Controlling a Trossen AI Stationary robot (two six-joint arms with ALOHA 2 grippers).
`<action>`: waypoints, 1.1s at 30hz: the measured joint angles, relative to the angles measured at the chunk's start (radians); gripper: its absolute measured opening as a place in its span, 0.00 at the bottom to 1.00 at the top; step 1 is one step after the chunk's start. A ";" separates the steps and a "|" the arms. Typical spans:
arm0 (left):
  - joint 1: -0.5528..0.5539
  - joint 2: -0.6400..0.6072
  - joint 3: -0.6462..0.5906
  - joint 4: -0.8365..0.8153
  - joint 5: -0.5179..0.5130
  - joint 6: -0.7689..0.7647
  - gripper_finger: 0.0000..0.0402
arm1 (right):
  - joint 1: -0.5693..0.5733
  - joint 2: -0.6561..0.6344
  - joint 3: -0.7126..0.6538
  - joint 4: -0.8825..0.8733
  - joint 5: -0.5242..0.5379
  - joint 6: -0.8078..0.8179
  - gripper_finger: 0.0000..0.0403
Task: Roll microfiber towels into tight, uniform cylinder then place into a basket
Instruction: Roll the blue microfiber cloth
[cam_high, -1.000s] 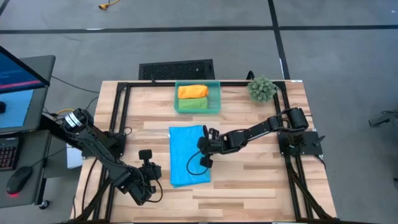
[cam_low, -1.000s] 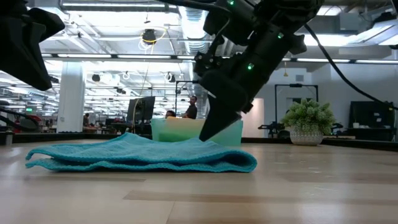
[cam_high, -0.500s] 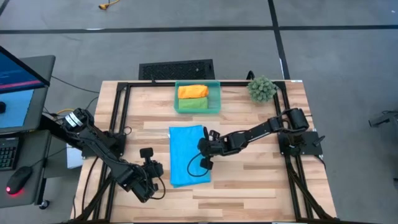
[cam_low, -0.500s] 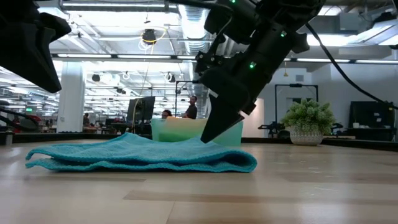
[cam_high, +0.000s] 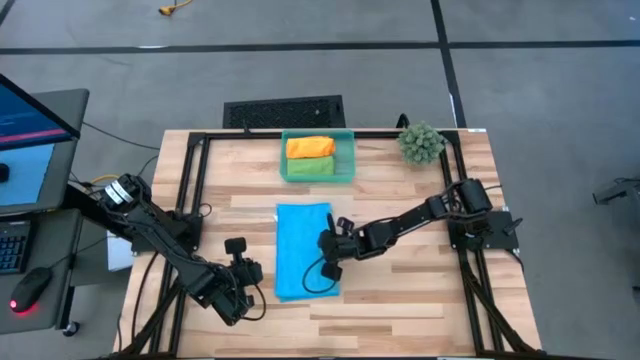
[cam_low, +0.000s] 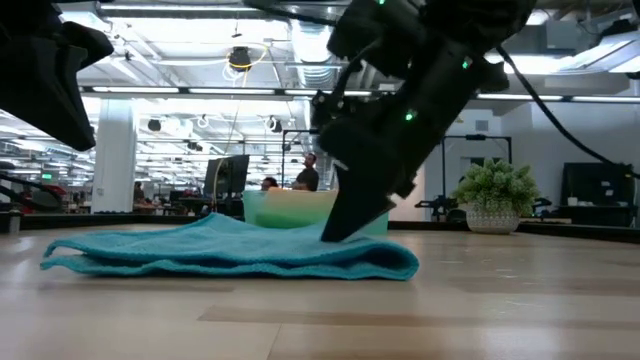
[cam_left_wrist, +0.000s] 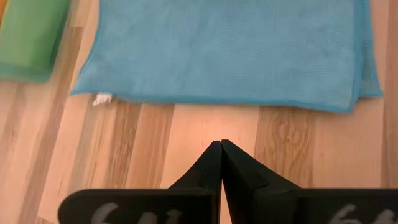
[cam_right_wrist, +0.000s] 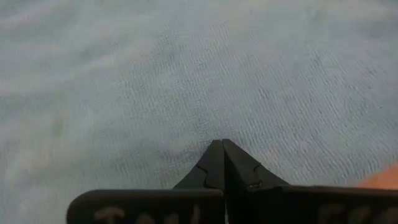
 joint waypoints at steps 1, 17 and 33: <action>0.000 0.000 0.000 -0.001 0.001 0.000 0.00 | 0.003 -0.002 -0.001 -0.009 -0.005 0.002 0.03; 0.000 0.000 0.000 0.008 0.011 0.038 0.00 | 0.081 -0.023 0.006 -0.062 0.011 0.085 0.04; 0.000 0.002 0.000 0.063 0.065 0.034 0.33 | 0.210 -0.189 0.019 -0.110 0.112 0.072 0.06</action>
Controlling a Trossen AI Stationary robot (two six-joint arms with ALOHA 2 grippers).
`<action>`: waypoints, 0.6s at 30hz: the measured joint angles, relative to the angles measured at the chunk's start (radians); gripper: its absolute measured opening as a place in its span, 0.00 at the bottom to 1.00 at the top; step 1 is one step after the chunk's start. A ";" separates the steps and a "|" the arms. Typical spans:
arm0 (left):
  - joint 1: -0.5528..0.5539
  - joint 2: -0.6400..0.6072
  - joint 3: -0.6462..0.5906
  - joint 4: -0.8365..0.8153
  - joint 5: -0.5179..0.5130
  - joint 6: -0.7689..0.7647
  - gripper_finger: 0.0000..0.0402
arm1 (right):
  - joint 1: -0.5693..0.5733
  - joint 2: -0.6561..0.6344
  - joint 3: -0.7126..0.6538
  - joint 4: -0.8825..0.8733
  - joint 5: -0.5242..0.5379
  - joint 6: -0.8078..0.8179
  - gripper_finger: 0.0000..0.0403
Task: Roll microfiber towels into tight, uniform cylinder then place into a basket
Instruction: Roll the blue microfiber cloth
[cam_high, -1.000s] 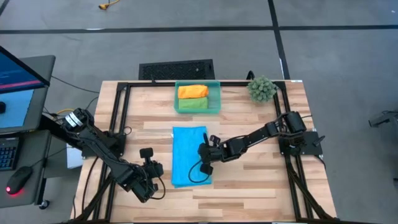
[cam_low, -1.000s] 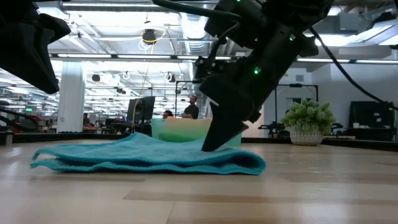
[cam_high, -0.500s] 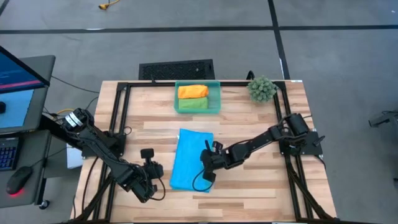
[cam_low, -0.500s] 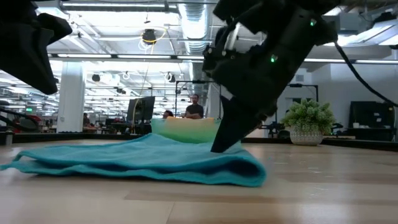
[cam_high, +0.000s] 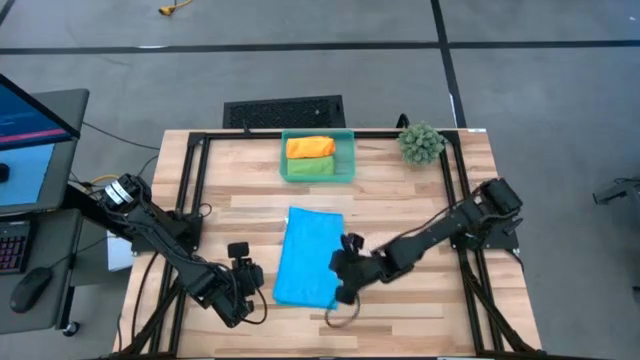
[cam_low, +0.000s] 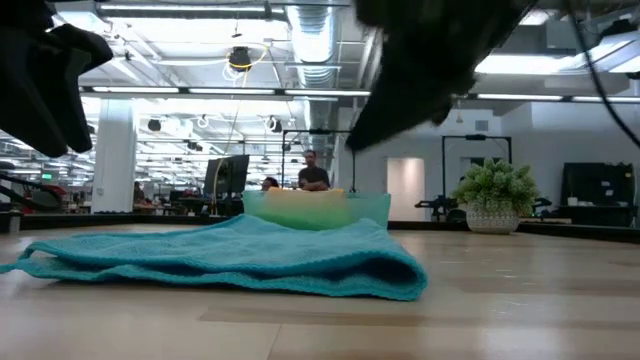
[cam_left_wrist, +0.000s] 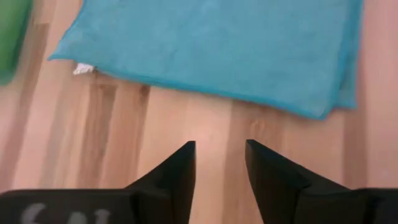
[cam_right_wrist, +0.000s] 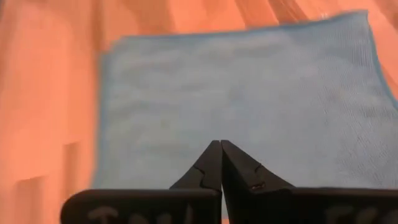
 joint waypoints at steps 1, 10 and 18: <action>0.000 0.000 0.000 0.018 0.001 0.002 0.34 | 0.024 -0.009 0.000 -0.002 0.022 0.000 0.06; -0.011 0.000 0.000 0.294 0.003 0.270 0.36 | 0.186 -0.017 0.000 0.045 0.063 -0.026 0.08; -0.001 0.008 0.000 0.447 0.056 0.408 0.35 | 0.204 -0.013 0.000 0.197 0.058 -0.065 0.16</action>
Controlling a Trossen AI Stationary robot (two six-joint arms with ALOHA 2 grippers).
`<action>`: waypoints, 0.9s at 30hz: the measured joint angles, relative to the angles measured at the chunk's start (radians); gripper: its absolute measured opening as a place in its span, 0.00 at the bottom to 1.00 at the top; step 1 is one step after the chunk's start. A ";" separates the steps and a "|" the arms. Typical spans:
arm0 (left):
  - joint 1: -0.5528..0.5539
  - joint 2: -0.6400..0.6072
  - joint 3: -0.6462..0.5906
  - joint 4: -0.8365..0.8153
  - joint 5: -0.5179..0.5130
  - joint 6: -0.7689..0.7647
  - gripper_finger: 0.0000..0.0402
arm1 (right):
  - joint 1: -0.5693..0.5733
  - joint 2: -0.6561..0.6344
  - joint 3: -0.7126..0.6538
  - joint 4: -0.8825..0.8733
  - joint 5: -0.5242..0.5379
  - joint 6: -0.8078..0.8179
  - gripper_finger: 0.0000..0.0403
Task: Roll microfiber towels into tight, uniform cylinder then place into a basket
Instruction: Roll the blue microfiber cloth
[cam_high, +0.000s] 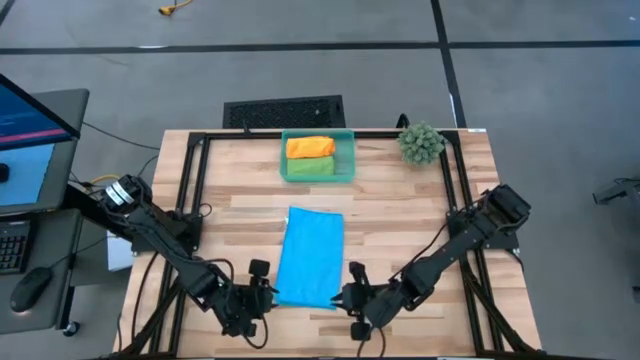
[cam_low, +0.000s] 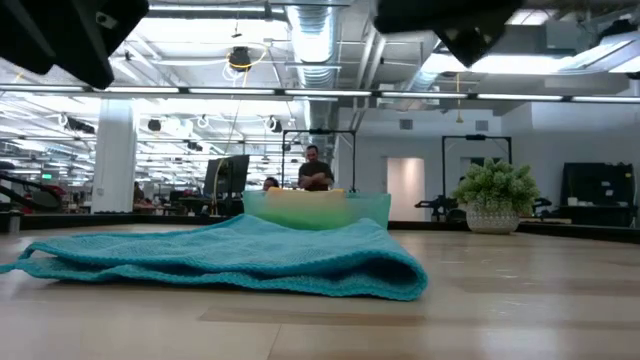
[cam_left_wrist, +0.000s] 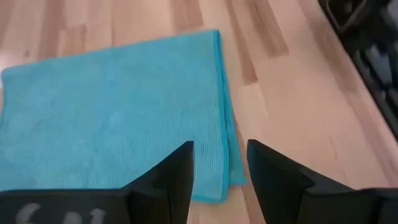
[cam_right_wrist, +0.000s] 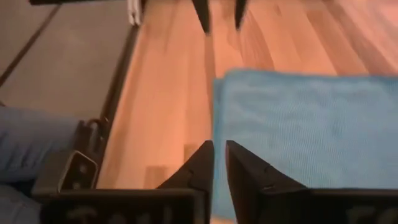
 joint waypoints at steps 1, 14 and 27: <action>0.002 0.000 0.000 -0.004 0.015 0.015 0.35 | 0.000 0.000 0.000 0.019 0.000 -0.024 0.18; -0.043 0.000 0.094 -0.020 -0.037 0.212 0.35 | 0.007 0.001 0.082 0.053 0.003 -0.402 0.52; -0.061 0.188 0.127 -0.063 -0.057 0.221 0.35 | 0.044 0.058 0.097 0.000 0.022 -0.449 0.54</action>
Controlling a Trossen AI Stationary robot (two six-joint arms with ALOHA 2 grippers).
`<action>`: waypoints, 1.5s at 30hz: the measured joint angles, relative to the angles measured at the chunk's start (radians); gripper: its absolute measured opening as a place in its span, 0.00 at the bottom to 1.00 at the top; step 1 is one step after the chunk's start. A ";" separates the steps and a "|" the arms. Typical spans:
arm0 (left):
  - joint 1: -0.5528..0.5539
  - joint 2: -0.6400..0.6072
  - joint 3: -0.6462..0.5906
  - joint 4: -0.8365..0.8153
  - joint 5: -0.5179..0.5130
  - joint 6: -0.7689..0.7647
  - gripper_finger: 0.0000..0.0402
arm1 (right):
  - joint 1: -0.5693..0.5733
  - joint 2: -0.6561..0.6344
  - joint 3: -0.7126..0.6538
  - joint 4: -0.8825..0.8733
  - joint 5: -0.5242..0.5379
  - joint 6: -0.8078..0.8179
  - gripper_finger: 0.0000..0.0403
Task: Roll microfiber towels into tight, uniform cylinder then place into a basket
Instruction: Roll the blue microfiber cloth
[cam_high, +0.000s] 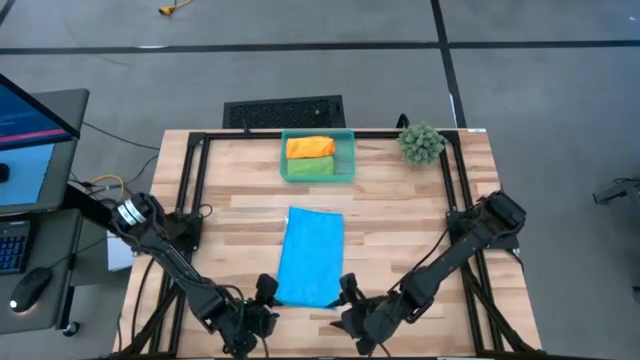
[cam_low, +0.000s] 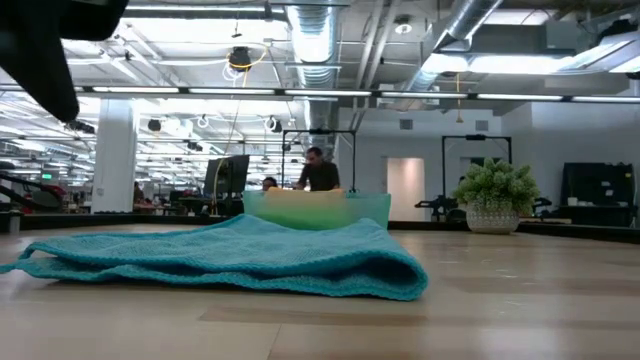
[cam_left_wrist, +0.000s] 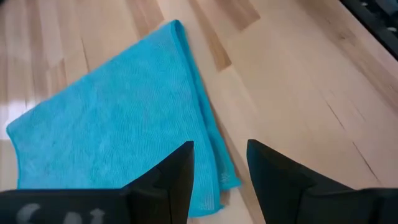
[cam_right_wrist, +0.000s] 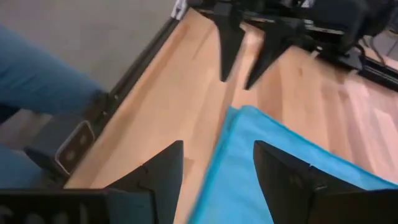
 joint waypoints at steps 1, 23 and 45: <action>0.002 0.004 0.004 0.000 0.001 -0.002 0.35 | -0.005 0.016 0.001 0.011 -0.015 0.011 0.54; 0.063 0.139 0.004 -0.022 0.068 -0.032 0.35 | -0.060 0.178 -0.001 -0.015 -0.077 0.208 0.53; 0.125 0.150 0.006 -0.051 0.172 -0.107 0.15 | -0.098 0.243 0.003 -0.093 -0.140 0.423 0.46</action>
